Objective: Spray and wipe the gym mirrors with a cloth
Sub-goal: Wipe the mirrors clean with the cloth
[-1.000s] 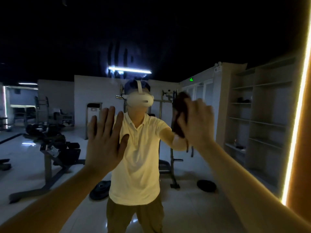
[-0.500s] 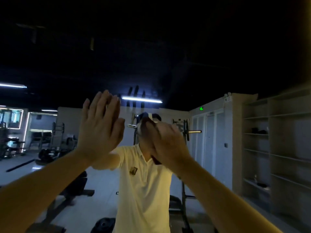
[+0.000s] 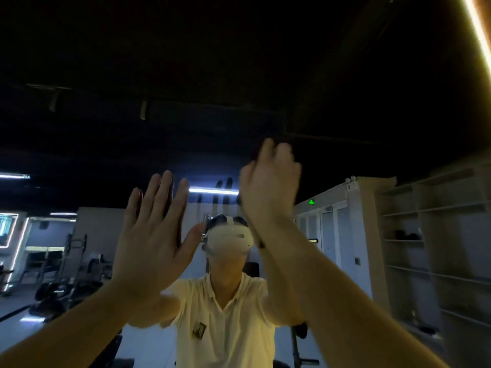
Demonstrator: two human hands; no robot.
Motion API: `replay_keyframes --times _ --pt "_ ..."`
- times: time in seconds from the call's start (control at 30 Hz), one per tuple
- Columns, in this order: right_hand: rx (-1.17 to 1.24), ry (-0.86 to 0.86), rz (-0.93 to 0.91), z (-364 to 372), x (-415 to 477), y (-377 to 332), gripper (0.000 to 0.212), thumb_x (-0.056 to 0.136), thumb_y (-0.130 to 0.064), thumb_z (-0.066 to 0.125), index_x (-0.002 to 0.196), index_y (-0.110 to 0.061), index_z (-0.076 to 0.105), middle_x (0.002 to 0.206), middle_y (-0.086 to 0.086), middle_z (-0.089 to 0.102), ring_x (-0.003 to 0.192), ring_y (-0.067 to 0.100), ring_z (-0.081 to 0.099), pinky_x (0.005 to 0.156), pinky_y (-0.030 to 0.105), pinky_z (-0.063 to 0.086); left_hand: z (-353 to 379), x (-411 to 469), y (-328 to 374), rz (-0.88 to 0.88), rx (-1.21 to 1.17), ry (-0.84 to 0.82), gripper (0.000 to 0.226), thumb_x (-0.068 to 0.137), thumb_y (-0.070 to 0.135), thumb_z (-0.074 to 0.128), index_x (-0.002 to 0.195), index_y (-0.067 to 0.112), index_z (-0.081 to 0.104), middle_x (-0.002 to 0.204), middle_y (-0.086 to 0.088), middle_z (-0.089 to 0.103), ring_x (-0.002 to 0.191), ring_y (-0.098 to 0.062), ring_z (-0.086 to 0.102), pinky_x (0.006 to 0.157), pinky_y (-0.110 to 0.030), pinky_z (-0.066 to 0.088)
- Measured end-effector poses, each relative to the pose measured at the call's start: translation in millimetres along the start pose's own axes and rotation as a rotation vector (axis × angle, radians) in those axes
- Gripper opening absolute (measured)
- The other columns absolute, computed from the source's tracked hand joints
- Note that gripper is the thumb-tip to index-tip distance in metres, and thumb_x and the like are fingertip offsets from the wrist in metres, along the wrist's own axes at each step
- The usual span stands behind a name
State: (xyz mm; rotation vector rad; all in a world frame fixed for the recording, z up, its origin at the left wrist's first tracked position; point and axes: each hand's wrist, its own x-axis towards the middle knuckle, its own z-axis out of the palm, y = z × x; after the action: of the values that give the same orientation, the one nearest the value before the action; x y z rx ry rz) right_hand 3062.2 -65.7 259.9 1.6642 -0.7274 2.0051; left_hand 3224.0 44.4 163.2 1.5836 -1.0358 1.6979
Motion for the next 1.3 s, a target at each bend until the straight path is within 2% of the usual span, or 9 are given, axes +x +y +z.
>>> replay_keyframes --times 0.13,0.23,0.43,0.6,0.77,0.93,1.13,1.23,1.3 --pt "0.06 -0.091 -0.362 4.4 -22.6 -36.8 0.056 0.096 -0.037 0.054 0.144 -0.009 0.048 0.121 0.01 0.054 0.102 0.021 0.054 0.091 0.035 0.043 0.7 -0.8 -2.3 -0.007 0.008 0.0 0.084 0.106 0.063 0.024 0.166 0.005 0.015 0.174 -0.015 0.011 0.163 -0.026 0.004 0.131 -0.053 0.009" --pt "0.0 -0.112 -0.553 -7.4 -14.9 9.3 0.053 0.091 -0.033 0.067 0.138 -0.011 0.054 0.114 0.008 0.057 0.093 0.021 0.058 0.083 0.035 0.046 1.8 -0.5 -3.9 0.002 0.007 -0.007 0.085 0.106 0.063 0.024 0.165 0.003 0.014 0.174 -0.015 0.01 0.163 -0.027 0.004 0.13 -0.056 0.012" --pt "-0.112 -0.004 0.073 -27.1 43.2 132.7 0.033 0.104 -0.031 0.047 0.129 -0.01 0.052 0.116 0.016 0.05 0.084 0.022 0.042 0.084 0.042 0.042 4.2 -2.5 -5.3 0.006 0.026 -0.003 0.085 0.105 0.062 0.027 0.166 0.003 0.013 0.175 -0.015 0.009 0.163 -0.028 0.004 0.13 -0.056 0.011" --pt "-0.059 0.048 0.222 -1.9 50.6 50.7 0.041 0.1 -0.033 0.049 0.133 -0.009 0.052 0.122 0.015 0.05 0.095 0.026 0.054 0.088 0.042 0.048 4.8 -2.9 -3.9 0.003 0.029 -0.012 0.085 0.106 0.061 0.028 0.166 0.004 0.011 0.175 -0.015 0.007 0.163 -0.027 0.002 0.13 -0.055 0.01" --pt "0.055 -0.019 -0.157 12.1 0.2 -57.7 0.055 0.095 -0.038 0.055 0.142 -0.011 0.049 0.123 0.012 0.053 0.098 0.02 0.055 0.087 0.036 0.047 4.7 -1.5 -7.1 0.01 0.014 -0.023 0.085 0.105 0.061 0.028 0.165 0.003 0.014 0.175 -0.015 0.009 0.163 -0.027 0.004 0.13 -0.056 0.013" --pt "0.076 -0.076 -0.54 -4.9 -43.4 -11.9 0.057 0.083 -0.042 0.071 0.132 -0.015 0.06 0.106 0.004 0.058 0.086 0.015 0.057 0.076 0.029 0.05 0.7 -3.5 -10.7 0.031 0.009 -0.056 0.087 0.105 0.063 0.028 0.165 0.002 0.013 0.175 -0.014 0.007 0.163 -0.026 0.004 0.129 -0.058 0.015" --pt "-0.041 -0.092 0.021 -27.6 -22.1 126.9 0.051 0.1 -0.033 0.046 0.147 -0.012 0.044 0.119 0.016 0.051 0.093 0.026 0.051 0.081 0.038 0.041 0.4 -3.4 -11.7 0.048 -0.003 -0.076 0.086 0.105 0.062 0.03 0.166 0.003 0.013 0.175 -0.014 0.006 0.163 -0.026 0.001 0.131 -0.053 0.007" --pt "0.0 -0.041 0.253 -26.7 -30.2 103.1 0.05 0.104 -0.031 0.044 0.15 -0.011 0.04 0.128 0.021 0.047 0.103 0.033 0.053 0.085 0.038 0.041 -8.7 -7.9 -18.6 0.069 -0.002 -0.073 0.084 0.106 0.061 0.029 0.166 0.003 0.015 0.175 -0.013 0.008 0.163 -0.025 0.002 0.131 -0.051 0.005" --pt "0.007 -0.067 0.204 -21.1 -49.7 54.8 0.053 0.104 -0.035 0.043 0.152 -0.015 0.036 0.127 0.016 0.046 0.1 0.023 0.049 0.083 0.03 0.038 -18.1 -23.0 -24.2 0.058 -0.039 -0.051 0.081 0.106 0.057 0.029 0.165 0.003 0.017 0.175 -0.014 0.011 0.163 -0.027 0.006 0.131 -0.052 0.006"
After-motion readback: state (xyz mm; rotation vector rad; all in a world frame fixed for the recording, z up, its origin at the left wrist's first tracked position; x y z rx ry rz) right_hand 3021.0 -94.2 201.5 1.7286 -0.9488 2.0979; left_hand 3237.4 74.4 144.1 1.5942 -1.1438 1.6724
